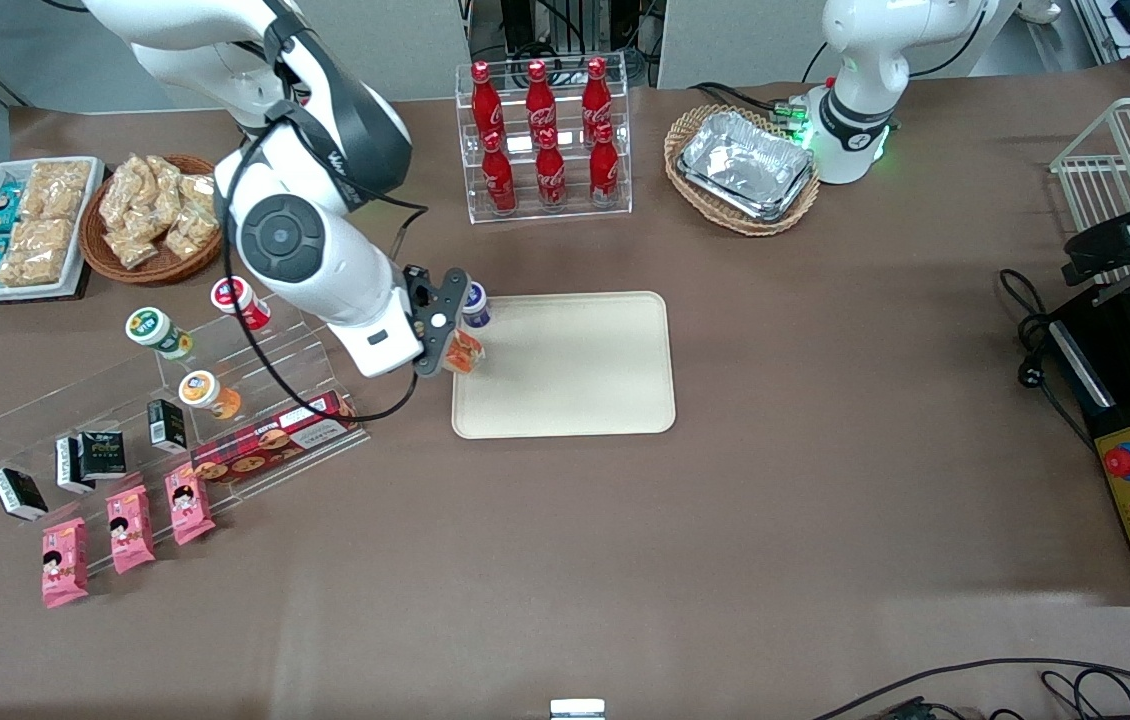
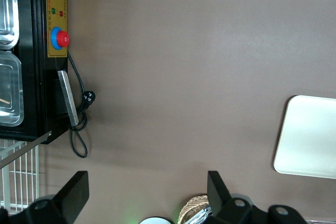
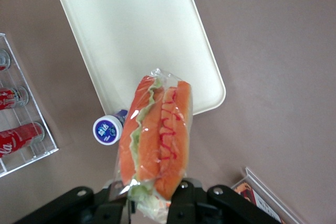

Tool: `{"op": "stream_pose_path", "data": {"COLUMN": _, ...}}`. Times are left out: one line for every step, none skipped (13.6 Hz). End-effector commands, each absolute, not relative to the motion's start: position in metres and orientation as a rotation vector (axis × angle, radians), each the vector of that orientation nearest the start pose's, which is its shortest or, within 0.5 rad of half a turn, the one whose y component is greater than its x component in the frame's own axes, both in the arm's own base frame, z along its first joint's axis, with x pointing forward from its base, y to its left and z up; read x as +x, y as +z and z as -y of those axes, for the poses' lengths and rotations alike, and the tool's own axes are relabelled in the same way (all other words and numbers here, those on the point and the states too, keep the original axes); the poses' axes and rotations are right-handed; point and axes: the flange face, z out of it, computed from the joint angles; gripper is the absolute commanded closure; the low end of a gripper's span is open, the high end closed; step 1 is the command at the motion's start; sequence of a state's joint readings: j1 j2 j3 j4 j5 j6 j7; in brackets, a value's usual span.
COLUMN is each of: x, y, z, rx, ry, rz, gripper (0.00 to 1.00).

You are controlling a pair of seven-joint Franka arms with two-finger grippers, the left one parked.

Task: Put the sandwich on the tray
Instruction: 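Carry the held sandwich over the cream tray with the right gripper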

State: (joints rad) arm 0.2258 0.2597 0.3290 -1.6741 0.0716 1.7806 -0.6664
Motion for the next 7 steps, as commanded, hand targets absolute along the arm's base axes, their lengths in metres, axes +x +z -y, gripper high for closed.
{"op": "stream_pose_path", "data": {"x": 0.526, "y": 0.444, "z": -0.348, "rx": -2.420, "ry": 0.166, "rz": 1.724, "gripper": 0.75}}
{"op": "stream_pose_path", "data": {"x": 0.527, "y": 0.441, "z": -0.348, "rx": -2.421, "ry": 0.168, "rz": 1.726, "gripper": 0.75}}
{"op": "stream_pose_path", "data": {"x": 0.525, "y": 0.441, "z": -0.352, "rx": -2.417, "ry": 0.170, "rz": 1.731, "gripper": 0.76}}
{"op": "stream_pose_path", "data": {"x": 0.524, "y": 0.440, "z": -0.354, "rx": -2.419, "ry": 0.173, "rz": 1.735, "gripper": 0.76}}
{"op": "stream_pose_path", "data": {"x": 0.528, "y": 0.436, "z": -0.348, "rx": -2.437, "ry": 0.181, "rz": 1.723, "gripper": 0.80}}
{"op": "stream_pose_path", "data": {"x": 0.526, "y": 0.435, "z": -0.352, "rx": -2.439, "ry": 0.186, "rz": 1.735, "gripper": 0.81}}
{"op": "stream_pose_path", "data": {"x": 0.523, "y": 0.432, "z": -0.357, "rx": -2.440, "ry": 0.192, "rz": 1.744, "gripper": 0.81}}
